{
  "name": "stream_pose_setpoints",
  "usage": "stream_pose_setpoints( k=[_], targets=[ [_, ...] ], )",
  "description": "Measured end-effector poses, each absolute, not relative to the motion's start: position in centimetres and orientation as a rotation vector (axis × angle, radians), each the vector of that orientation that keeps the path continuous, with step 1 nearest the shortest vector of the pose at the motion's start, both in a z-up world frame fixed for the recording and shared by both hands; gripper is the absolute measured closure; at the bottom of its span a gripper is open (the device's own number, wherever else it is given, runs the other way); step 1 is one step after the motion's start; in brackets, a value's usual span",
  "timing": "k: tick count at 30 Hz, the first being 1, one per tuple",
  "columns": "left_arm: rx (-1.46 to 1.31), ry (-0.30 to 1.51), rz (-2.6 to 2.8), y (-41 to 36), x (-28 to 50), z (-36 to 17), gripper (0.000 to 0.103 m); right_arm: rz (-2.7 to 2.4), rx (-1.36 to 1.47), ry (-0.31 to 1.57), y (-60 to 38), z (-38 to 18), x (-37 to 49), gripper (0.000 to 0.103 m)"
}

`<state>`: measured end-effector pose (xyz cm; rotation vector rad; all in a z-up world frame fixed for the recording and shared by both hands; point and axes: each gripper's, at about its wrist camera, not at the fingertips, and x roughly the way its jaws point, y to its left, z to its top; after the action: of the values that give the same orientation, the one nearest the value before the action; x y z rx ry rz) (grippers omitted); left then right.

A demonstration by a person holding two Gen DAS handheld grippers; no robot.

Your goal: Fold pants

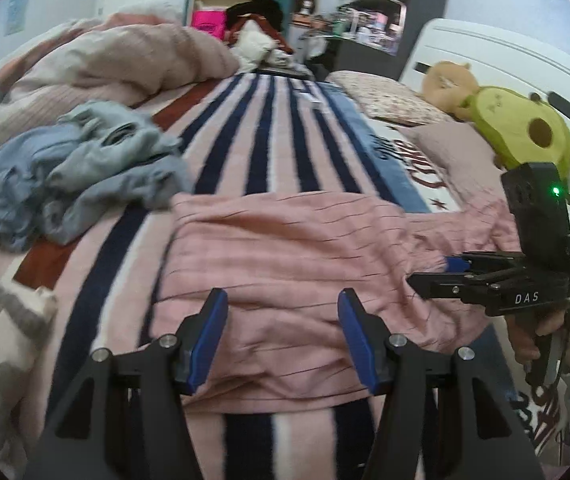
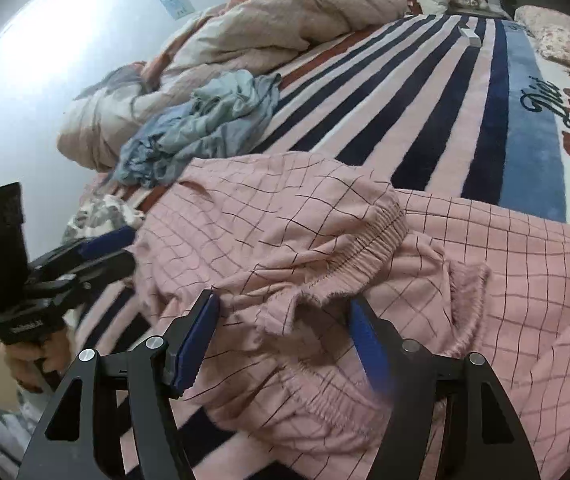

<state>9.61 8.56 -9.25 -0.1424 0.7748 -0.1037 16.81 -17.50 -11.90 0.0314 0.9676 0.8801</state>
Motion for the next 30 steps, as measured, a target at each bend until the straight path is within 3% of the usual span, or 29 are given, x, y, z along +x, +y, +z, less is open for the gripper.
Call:
stream_pose_setpoints(
  k=[2,12,17,22,24,26,30],
  targets=[
    [-0.143,0.773,-0.069,9.3,9.2,-9.5,0.050,0.896,0.010,0.970,-17.1,-12.1,16.6,0.088],
    [-0.141,0.749,0.005,11.7,7.9,-9.2,0.050,0.686,-0.026,0.882,-21.1,-9.4,14.2,0.091],
    [-0.133,0.757,-0.024,10.6,8.0,-9.4,0.050,0.618,0.064,0.989,-24.3,-10.5,15.5,0.091],
    [-0.124,0.775,-0.047,9.5,8.4,-10.0,0.050,0.602,0.039,1.061,-24.8,-12.0,14.6,0.089],
    [-0.121,0.768,-0.069,9.0,8.5,-9.9,0.048,0.611,0.052,1.052,-25.4,-10.9,14.1,0.081],
    [-0.117,0.755,-0.083,8.5,8.5,-9.6,0.040,0.568,0.012,1.000,-26.4,-8.9,13.4,0.065],
    [-0.114,0.740,-0.101,7.8,8.6,-9.0,0.040,0.356,-0.111,0.885,-29.8,-5.2,12.6,0.045]
  ],
)
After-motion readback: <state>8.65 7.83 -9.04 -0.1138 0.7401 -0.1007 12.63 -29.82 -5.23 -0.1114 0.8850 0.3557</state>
